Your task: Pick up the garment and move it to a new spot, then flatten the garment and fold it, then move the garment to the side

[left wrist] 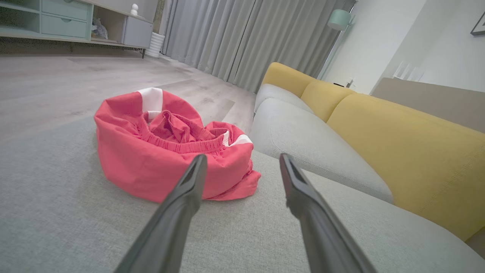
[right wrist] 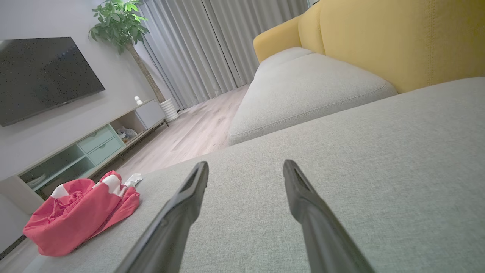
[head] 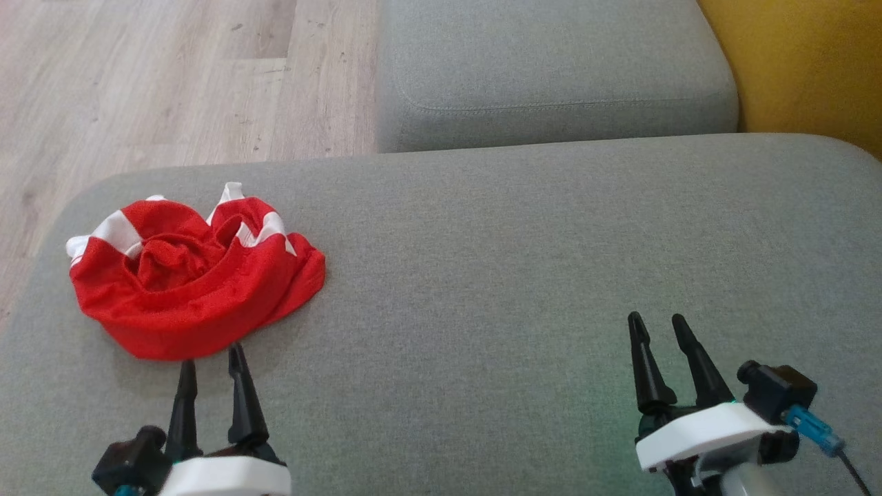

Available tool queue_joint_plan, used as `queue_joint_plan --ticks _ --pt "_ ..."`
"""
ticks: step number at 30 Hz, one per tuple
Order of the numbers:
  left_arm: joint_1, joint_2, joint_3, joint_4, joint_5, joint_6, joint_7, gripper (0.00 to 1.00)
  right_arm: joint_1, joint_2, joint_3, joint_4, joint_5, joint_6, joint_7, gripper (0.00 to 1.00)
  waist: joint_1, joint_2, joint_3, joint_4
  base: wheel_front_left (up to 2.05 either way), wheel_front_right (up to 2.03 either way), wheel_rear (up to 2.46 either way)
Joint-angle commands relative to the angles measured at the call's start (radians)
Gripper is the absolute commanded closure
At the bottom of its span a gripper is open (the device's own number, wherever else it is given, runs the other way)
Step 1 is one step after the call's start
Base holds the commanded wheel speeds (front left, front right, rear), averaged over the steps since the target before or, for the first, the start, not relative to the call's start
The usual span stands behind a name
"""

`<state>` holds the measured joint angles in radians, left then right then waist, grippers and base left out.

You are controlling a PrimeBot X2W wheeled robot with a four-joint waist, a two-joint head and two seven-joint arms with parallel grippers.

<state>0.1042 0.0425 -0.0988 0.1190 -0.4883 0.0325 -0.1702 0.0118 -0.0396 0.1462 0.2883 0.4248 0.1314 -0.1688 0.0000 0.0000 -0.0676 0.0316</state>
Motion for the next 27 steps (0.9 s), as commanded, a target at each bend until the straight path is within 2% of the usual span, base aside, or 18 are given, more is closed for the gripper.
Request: queue_joint_plan --ticks 1,27 --pt "-0.028 0.006 0.016 -0.044 0.032 0.006 -0.017 0.00 -0.030 -0.008 0.023 -0.030 -0.029 -0.001 -0.019 0.00 0.0000 0.0000 -0.001 0.001 0.00 0.00 0.00" --pt "-0.012 0.008 -0.019 -0.082 0.328 0.045 -0.091 0.00 -0.032 -0.011 0.042 -0.003 -0.274 -0.001 -0.093 0.00 0.0000 0.0000 -0.018 0.006 0.00 0.00 0.00"
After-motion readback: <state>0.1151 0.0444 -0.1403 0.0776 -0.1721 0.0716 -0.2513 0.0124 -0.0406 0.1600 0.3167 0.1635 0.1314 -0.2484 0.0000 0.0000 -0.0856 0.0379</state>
